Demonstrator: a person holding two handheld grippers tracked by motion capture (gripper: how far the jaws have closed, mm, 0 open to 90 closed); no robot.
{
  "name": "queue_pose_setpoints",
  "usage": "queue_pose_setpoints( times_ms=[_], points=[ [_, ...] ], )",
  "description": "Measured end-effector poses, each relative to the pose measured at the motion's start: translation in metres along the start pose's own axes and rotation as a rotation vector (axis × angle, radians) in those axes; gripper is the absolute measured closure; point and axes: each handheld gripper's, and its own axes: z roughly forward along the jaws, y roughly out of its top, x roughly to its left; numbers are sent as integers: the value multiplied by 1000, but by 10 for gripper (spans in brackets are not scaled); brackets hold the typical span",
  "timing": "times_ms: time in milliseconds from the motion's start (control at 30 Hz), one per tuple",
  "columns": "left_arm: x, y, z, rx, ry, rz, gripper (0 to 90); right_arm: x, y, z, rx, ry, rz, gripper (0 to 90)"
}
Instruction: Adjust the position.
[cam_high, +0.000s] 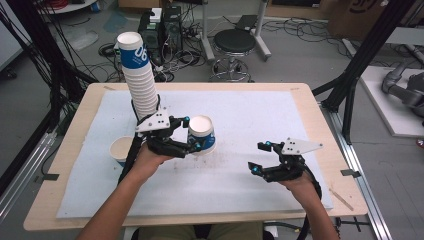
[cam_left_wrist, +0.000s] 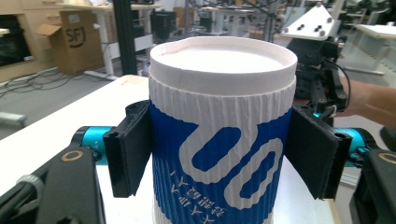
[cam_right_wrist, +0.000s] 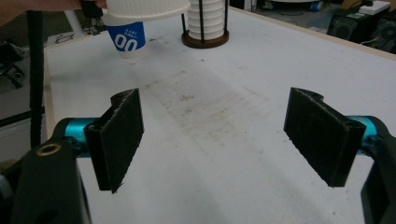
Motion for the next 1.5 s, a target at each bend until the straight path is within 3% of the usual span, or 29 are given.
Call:
queue_pose_setpoints(
  times_ms=[400, 733, 1200, 1500],
  points=[
    [-12, -7, 22, 10, -97, 8, 278, 9, 7, 8, -49, 84, -18, 204],
    [-21, -12, 38, 15, -199, 18, 278, 20, 13, 29, -55, 174, -47, 203],
    [-27, -14, 45, 9, -279, 28, 281, 28, 12, 46, -35, 243, -60, 186],
    [-29, -14, 48, -2, -306, 34, 287, 29, 11, 53, -51, 287, -39, 184]
  ],
)
